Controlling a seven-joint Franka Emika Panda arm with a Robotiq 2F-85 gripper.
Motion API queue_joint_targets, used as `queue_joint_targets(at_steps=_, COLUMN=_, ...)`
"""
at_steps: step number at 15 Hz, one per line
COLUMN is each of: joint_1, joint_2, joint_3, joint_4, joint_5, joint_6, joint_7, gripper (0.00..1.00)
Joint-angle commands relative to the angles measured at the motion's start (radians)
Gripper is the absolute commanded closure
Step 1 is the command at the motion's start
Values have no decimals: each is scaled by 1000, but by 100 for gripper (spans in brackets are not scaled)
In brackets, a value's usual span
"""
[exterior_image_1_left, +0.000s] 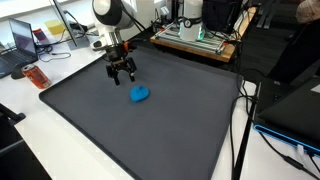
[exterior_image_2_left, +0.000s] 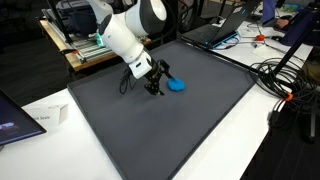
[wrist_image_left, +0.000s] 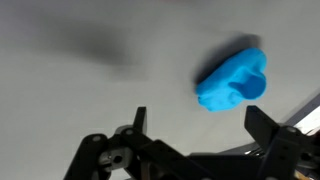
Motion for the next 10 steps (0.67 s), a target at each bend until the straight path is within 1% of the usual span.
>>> queue_joint_targets(at_steps=1, joint_1=19, joint_2=-19, joint_3=-49, joint_4=-8, joint_5=178, joint_6=-56, joint_7=-164, gripper=0)
queue_joint_targets(at_steps=5, joint_1=67, joint_2=-80, joint_3=-127, joint_4=-71, joint_5=376, joint_6=-89, joint_7=-343, gripper=0)
queue_joint_targets(at_steps=8, joint_1=126, joint_2=-144, joint_3=-194, joint_4=-138, joint_5=516, joint_6=-88, joint_7=-473, gripper=0)
queue_joint_targets(at_steps=10, joint_1=174, joint_2=-208, joint_3=-234, joint_4=-199, joint_5=609, joint_6=-76, joint_7=-556, gripper=0)
